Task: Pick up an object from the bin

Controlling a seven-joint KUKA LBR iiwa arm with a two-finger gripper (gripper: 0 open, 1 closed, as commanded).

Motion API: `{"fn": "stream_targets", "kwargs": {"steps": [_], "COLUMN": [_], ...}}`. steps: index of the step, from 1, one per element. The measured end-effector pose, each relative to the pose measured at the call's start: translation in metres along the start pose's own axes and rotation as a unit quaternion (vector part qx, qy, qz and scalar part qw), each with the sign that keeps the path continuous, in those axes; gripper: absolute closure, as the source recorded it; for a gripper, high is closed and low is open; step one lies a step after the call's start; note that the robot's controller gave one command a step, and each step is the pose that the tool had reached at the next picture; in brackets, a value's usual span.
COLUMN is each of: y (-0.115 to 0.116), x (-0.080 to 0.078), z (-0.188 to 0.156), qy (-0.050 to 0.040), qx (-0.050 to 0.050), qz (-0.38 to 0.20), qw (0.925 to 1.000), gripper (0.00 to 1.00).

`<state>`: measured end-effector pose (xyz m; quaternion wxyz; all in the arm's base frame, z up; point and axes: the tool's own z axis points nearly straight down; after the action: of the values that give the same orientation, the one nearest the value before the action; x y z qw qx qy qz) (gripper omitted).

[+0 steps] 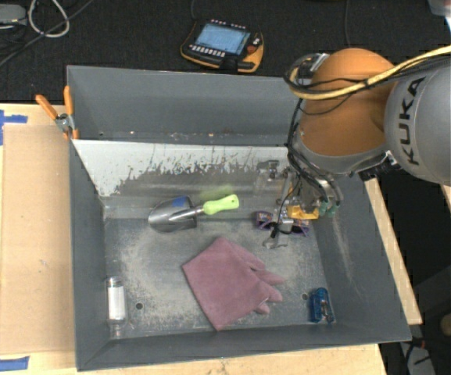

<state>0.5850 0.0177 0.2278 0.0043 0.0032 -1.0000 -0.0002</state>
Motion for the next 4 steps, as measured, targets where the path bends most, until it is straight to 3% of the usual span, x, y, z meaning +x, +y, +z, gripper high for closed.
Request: {"fn": "stream_targets", "kwargs": {"steps": [1, 2, 3, 4], "y": [0.0, 0.019, 0.029, -0.012], "x": [-0.001, 0.039, 0.056, 0.094], "z": [-0.004, 0.101, 0.098, 0.113], "qy": [-0.0039, -0.003, -0.0053, -0.0002], "qx": [0.0, 0.0, 0.001, 0.0], "qz": [0.0, -0.134, -0.222, -0.499], "qw": [1.0, 0.9909, 0.975, 0.8664], "gripper": [0.0, 0.0, 0.0, 0.0]}}
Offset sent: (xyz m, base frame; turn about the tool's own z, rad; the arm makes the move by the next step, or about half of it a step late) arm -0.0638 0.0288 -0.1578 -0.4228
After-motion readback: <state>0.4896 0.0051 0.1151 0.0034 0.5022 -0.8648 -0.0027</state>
